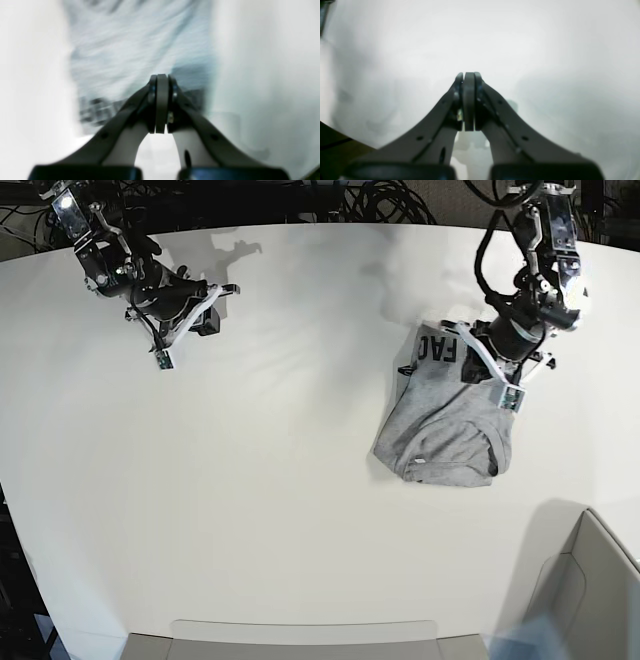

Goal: Fold the T-shirt properly
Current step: 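Grasp the bundle with the left gripper and tuck its edge under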

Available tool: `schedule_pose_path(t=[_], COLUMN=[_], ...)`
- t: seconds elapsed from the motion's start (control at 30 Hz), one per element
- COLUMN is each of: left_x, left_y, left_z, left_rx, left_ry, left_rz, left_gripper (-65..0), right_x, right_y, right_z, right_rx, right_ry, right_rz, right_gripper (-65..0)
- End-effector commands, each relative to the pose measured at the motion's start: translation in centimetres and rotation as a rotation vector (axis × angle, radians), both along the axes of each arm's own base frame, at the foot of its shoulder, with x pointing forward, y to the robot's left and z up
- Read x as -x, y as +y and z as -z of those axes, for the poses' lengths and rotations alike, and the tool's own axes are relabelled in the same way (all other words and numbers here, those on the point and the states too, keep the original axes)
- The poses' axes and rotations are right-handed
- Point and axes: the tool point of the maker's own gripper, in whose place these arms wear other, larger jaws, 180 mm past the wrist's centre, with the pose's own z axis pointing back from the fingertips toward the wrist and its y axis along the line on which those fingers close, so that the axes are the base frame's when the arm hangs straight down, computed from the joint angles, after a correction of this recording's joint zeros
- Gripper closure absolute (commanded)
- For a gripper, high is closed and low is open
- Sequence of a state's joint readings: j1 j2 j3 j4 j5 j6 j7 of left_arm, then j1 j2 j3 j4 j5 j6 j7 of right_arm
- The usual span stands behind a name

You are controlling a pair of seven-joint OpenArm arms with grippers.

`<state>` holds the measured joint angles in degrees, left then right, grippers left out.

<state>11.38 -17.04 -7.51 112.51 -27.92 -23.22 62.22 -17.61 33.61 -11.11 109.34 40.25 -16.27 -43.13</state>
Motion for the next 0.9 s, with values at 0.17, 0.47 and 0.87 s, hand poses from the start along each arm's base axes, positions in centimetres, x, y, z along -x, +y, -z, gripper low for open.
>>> schedule_pose_path(t=[0.17, 0.47, 0.87], left_x=[-3.9, -7.5, -4.7], left_y=[-2.1, -0.1, 8.7], left_z=[-3.0, 1.2, 11.4], left_rx=[0.128, 0.183, 0.123], left_ry=[-0.21, -0.167, -0.042], left_rz=[-0.051, -0.139, -0.32], left_gripper=[0.0, 0.0, 0.0], right_x=[0.0, 1.9, 2.0], right_y=[0.0, 0.0, 0.3], right_z=[-0.5, 0.6, 0.5], right_rx=[-0.001, -0.002, -0.014], right_ry=[-0.021, 0.026, 0.029], right_rz=[-0.01, -0.007, -0.006], right_gripper=[0.0, 0.0, 0.0])
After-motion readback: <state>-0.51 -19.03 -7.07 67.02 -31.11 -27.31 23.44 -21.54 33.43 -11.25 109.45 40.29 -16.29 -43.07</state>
